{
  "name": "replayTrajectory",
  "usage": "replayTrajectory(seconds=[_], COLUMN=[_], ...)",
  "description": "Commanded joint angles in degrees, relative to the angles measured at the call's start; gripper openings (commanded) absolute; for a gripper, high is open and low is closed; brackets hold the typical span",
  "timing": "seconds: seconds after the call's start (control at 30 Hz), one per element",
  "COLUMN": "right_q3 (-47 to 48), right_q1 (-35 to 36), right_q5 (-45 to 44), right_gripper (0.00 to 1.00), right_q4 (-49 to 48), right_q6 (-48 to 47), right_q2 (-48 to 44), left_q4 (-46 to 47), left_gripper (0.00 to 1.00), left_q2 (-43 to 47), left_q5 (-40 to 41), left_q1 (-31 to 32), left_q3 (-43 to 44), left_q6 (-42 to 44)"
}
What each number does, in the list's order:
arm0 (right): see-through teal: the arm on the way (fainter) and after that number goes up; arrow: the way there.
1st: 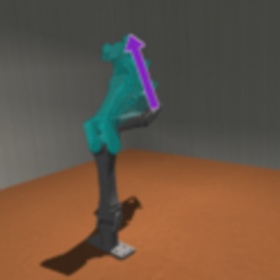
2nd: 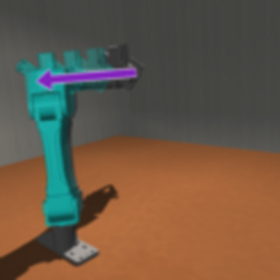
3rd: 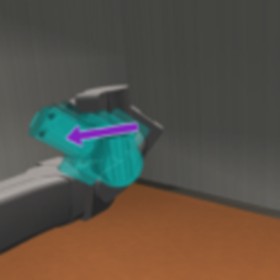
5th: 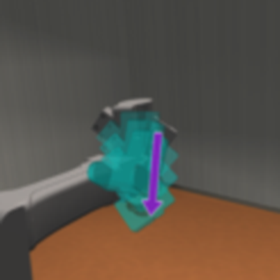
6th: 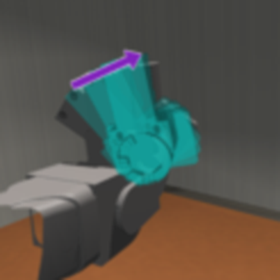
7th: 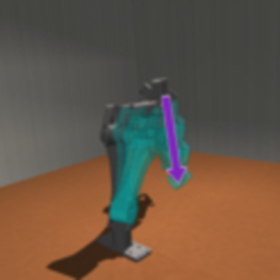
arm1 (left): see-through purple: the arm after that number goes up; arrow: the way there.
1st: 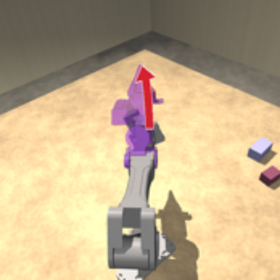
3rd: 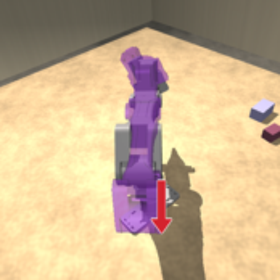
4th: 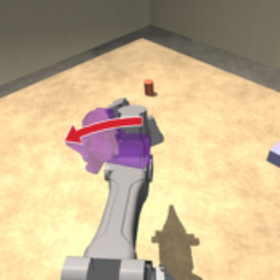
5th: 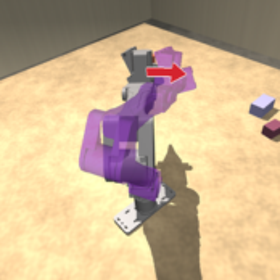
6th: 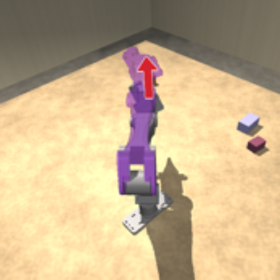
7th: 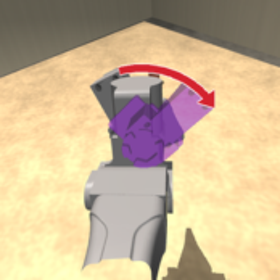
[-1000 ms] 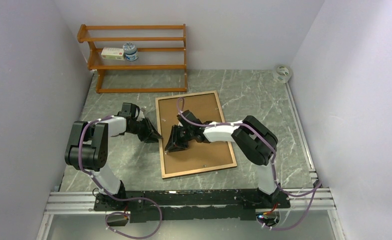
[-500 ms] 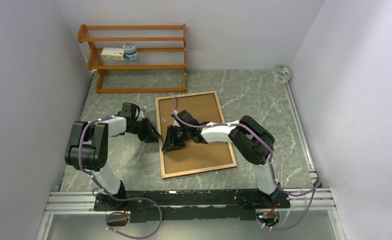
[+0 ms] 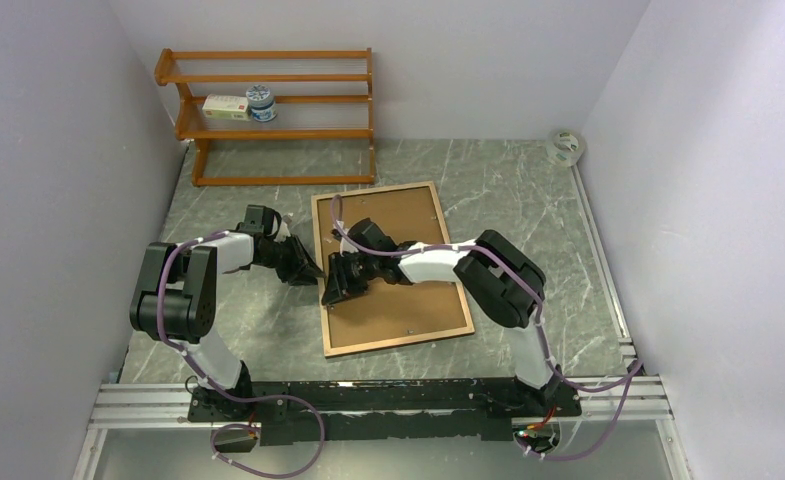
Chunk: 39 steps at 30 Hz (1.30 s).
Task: Put the photo into the frame
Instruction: Install the photo frame at the center of the board.
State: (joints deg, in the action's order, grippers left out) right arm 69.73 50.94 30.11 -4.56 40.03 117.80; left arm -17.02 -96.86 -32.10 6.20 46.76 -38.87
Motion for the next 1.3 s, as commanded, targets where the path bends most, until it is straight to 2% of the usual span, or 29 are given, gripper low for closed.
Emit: replayTrajectory(seconds=[0.0, 0.2, 0.4, 0.5, 0.63, 0.73, 0.83, 1.0, 1.13, 1.27], right_q3=[0.48, 0.56, 0.49, -0.26, -6.01, -10.80, -7.27, 1.29, 7.25, 14.12], right_q1=[0.83, 0.83, -0.78, -2.34, -5.77, -8.84, -11.47, -12.17, -12.18, -12.23], right_q5=[0.63, 0.90, -4.41, -7.18, -11.69, -15.22, -13.57, -12.21, -12.70, -11.90], right_gripper=[0.31, 0.32, 0.40, 0.44, 0.45, 0.45, 0.45, 0.44, 0.43, 0.42], right_q4=[3.38, 4.31, 4.23, 2.50, -2.43, -7.54, -5.03, -2.01, -1.68, -2.23], right_q6=[-5.10, -6.98, -3.71, -1.78, 2.06, 4.75, 4.75, 4.94, 8.35, 10.47], right_q2=[3.39, 3.18, -2.57, -7.06, -13.31, -16.44, -13.57, -6.95, -1.11, 4.52], left_q4=[-4.39, -3.90, -5.87, -8.07, -10.32, -11.69, -11.38, -10.40, -8.83, -6.68], left_gripper=[0.20, 0.20, 0.23, 0.27, 0.33, 0.42, 0.52, 0.60, 0.59, 0.53], left_q2=[-1.49, -1.73, -0.39, 1.44, 3.25, 3.59, 3.90, 2.09, -1.73, -5.39], left_q5=[5.11, 5.54, 7.27, 8.94, 10.33, 12.54, 15.02, 14.77, 11.91, 8.60], left_q1=[1.61, 1.91, 1.98, 1.98, 1.98, 1.90, 1.65, 0.41, -1.09, -1.80], left_q3=[-1.56, -1.46, 0.12, 1.62, 4.14, 6.76, 8.75, 13.08, 15.45, 16.98], left_q6=[-0.45, -1.32, -1.68, -1.24, -0.55, -0.06, -0.21, 0.68, 1.25, 1.84])
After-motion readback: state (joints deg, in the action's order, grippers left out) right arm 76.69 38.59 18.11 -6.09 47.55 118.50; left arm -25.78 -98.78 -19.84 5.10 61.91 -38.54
